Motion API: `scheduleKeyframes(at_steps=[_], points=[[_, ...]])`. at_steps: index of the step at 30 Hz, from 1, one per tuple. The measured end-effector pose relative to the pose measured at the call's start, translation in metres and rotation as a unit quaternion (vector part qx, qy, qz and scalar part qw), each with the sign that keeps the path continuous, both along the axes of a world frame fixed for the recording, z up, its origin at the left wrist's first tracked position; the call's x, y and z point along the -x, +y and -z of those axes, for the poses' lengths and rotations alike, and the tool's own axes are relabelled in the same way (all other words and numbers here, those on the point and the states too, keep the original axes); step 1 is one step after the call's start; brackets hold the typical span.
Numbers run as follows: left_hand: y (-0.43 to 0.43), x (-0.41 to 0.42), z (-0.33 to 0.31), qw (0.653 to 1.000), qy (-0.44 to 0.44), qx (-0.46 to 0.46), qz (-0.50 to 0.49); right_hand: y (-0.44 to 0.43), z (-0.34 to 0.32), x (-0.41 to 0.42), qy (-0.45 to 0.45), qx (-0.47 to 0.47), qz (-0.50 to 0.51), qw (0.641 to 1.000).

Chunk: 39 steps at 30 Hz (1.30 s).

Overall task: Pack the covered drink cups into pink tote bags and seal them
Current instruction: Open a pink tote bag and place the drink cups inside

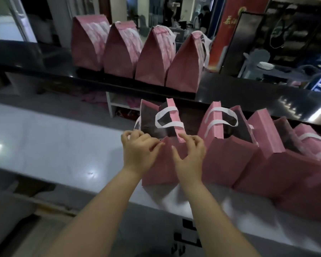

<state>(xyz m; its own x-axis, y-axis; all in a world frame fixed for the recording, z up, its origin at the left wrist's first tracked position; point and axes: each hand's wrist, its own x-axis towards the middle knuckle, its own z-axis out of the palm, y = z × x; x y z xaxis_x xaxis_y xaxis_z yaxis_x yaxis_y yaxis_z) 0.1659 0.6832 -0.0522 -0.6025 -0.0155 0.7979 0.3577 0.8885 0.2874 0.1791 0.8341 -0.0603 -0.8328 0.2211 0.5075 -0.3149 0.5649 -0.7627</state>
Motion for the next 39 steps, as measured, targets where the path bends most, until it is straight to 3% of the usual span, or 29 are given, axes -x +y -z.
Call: scheduleKeyframes(at_steps=[7, 13, 14, 16, 17, 19, 23, 28, 30, 33, 36, 39], points=[[0.026, -0.05, 0.01, 1.0, -0.012, -0.009, 0.023, 0.016, 0.004, -0.036, 0.13, -0.087, 0.026, 0.987], [0.034, -0.069, 0.001, 0.998, -0.019, -0.033, -0.042, 0.019, -0.008, -0.046, 0.219, -0.162, 0.017, 0.962], [0.039, -0.07, -0.001, 0.998, -0.022, -0.038, -0.042, 0.022, -0.008, -0.047, 0.196, -0.152, -0.022, 0.968], [0.052, -0.076, -0.003, 0.998, -0.031, -0.04, -0.023, 0.026, -0.011, -0.05, 0.044, -0.077, -0.114, 0.989], [0.059, -0.08, -0.003, 0.998, -0.036, -0.046, -0.004, 0.03, -0.011, -0.05, -0.044, -0.047, -0.15, 0.987], [0.064, -0.087, -0.005, 0.994, -0.036, -0.089, 0.049, 0.039, -0.008, -0.047, -0.137, -0.069, -0.19, 0.97], [0.038, -0.09, -0.01, 0.986, -0.009, -0.159, 0.057, 0.051, -0.006, -0.046, -0.148, -0.119, -0.193, 0.963], [-0.011, -0.075, -0.007, 0.952, -0.069, -0.298, -0.008, 0.068, -0.01, -0.043, -0.134, -0.157, -0.182, 0.961], [-0.029, -0.065, 0.001, 0.923, -0.115, -0.367, -0.026, 0.076, -0.01, -0.041, -0.138, -0.123, -0.181, 0.966], [-0.047, -0.053, 0.018, 0.872, -0.198, -0.446, -0.031, 0.081, -0.004, -0.041, -0.149, 0.023, -0.205, 0.967], [-0.048, -0.039, 0.032, 0.851, -0.278, -0.446, 0.001, 0.07, 0.01, -0.046, -0.162, 0.159, -0.192, 0.955], [-0.042, -0.022, 0.032, 0.845, -0.305, -0.439, 0.023, 0.053, 0.025, -0.048, -0.166, 0.183, -0.135, 0.96]])
